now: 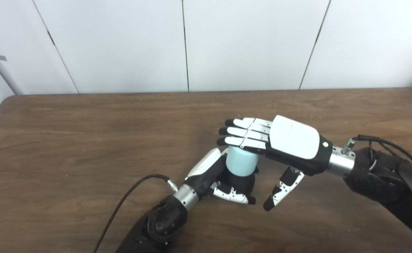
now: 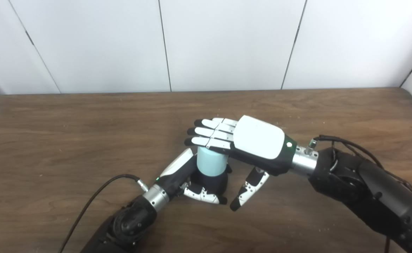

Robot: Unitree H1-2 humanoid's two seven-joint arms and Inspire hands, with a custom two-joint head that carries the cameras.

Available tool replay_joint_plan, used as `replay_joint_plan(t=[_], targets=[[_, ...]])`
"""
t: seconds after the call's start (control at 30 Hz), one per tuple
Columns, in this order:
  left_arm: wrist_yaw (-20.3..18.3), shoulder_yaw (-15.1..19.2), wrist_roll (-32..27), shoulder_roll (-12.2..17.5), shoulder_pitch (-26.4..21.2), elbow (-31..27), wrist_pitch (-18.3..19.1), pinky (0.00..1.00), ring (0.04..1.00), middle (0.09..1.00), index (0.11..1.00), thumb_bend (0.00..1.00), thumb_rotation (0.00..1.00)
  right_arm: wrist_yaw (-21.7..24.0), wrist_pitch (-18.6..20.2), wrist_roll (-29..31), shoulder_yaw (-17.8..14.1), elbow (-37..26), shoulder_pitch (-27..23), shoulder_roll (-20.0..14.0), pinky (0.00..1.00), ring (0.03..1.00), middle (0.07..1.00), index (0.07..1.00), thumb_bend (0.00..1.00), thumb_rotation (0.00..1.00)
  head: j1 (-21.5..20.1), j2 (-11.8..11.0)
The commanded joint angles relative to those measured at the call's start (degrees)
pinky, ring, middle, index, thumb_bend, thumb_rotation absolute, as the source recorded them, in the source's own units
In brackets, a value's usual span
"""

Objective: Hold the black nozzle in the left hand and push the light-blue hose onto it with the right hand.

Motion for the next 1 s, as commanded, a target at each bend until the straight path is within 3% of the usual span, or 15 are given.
replay_joint_plan(t=[0.0, 0.13, 0.27, 0.47, 0.8, 0.97], targets=[[-1.7, -0.2, 1.6, 1.2, 0.8, 1.7, 3.2, 1.00, 0.948, 0.837, 0.486, 0.52, 0.08, 10.5, -1.3, -3.0, 3.3, 1.5, 3.0, -1.4, 0.91, 0.970, 0.967, 0.917, 0.77, 0.45, 0.1, 0.0], [-1.7, -0.3, 1.8, 1.3, 0.9, 1.5, 3.3, 1.00, 0.948, 0.838, 0.485, 0.52, 0.07, 10.4, -1.4, -4.4, 2.7, 0.3, 3.2, -1.5, 0.92, 0.970, 0.971, 0.916, 0.77, 0.45, 0.0, -0.1], [-1.7, -0.3, 1.9, 1.4, 1.0, 1.5, 3.3, 1.00, 0.948, 0.827, 0.484, 0.52, 0.07, 7.6, -1.6, -7.0, 2.8, -0.4, 3.1, -1.8, 0.99, 0.998, 0.998, 0.953, 0.77, 0.45, -0.1, -0.1], [-2.1, -0.3, 1.8, 1.6, 1.4, 0.7, 3.7, 1.00, 0.948, 0.831, 0.483, 0.52, 0.06, 4.3, -1.5, -9.1, 1.5, -1.7, 3.2, -1.9, 1.00, 1.000, 1.000, 1.000, 0.80, 0.46, -0.1, 0.0], [-1.8, -0.4, 2.4, 1.7, 1.2, 1.2, 2.9, 1.00, 0.946, 0.842, 0.485, 0.52, 0.08, -6.5, -1.5, -17.2, -4.8, -2.7, 3.0, -0.5, 1.00, 1.000, 1.000, 1.000, 0.81, 0.53, -0.1, -0.1], [-1.8, -0.4, 2.4, 1.6, 1.2, 1.1, 3.2, 1.00, 0.945, 0.840, 0.484, 0.52, 0.08, -10.8, -1.6, -18.2, -8.1, -2.9, 2.8, 0.7, 1.00, 1.000, 1.000, 1.000, 0.82, 0.57, 0.1, -0.1]])
